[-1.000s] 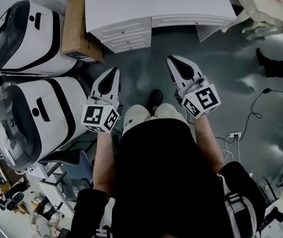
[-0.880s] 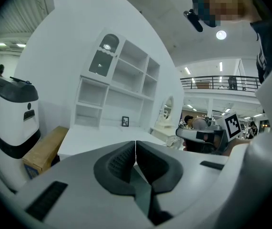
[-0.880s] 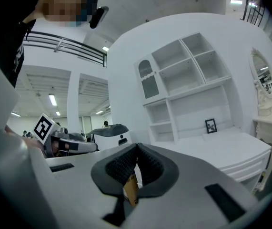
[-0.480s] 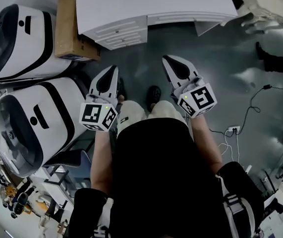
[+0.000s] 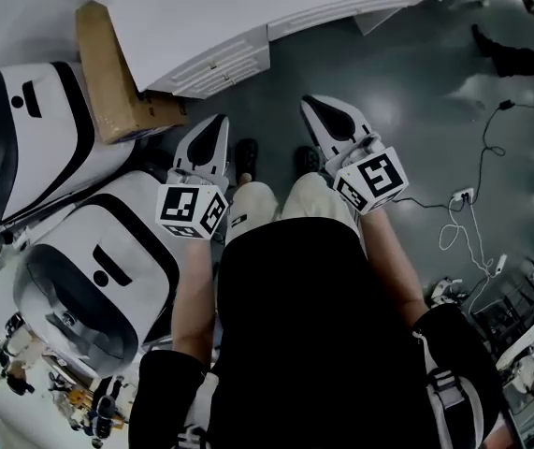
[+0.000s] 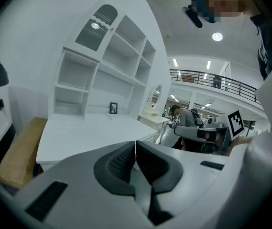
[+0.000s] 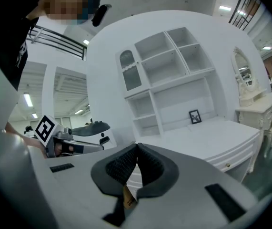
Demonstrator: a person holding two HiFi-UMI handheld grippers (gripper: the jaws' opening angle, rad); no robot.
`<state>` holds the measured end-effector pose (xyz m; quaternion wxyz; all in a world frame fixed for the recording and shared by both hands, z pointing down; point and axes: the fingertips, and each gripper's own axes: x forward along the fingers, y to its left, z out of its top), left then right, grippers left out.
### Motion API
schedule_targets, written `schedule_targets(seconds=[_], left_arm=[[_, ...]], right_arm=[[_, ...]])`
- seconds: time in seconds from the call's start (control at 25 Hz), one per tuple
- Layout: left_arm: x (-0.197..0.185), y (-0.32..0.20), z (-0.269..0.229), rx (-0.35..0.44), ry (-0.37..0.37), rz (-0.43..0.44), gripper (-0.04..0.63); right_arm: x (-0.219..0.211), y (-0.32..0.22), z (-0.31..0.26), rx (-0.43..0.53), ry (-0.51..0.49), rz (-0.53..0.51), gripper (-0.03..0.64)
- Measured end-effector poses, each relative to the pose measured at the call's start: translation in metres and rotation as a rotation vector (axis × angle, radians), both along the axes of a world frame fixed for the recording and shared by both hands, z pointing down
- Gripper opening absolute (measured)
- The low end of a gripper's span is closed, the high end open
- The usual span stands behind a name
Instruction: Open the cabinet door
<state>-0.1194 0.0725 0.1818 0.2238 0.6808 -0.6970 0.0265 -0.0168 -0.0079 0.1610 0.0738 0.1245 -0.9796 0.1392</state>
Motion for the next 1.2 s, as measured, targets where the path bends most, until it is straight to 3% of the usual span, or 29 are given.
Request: schedule_targets(seconds=[0.16, 0.36, 0.56, 0.84, 1.2], left_arm=[[-0.023, -0.017, 0.015, -0.039, 0.003, 0.111, 0.025], [-0.025, -0.027, 0.035, -0.080, 0.002, 0.260, 0.025], [-0.026, -0.027, 0.064, -0.120, 0.009, 0.357, 0.025], [-0.034, -0.017, 0.111, -0.193, 0.013, 0.418, 0.025], [-0.026, -0.023, 0.173, -0.263, 0.031, 0.416, 0.025]], right_arm=[[-0.026, -0.002, 0.012, -0.022, 0.014, 0.085, 0.017], [-0.030, 0.002, 0.033, -0.053, 0.034, 0.209, 0.018], [-0.031, 0.014, 0.056, -0.077, 0.058, 0.299, 0.018], [-0.038, 0.026, 0.090, -0.088, 0.088, 0.335, 0.018], [-0.014, 0.013, 0.140, -0.094, 0.114, 0.355, 0.018]])
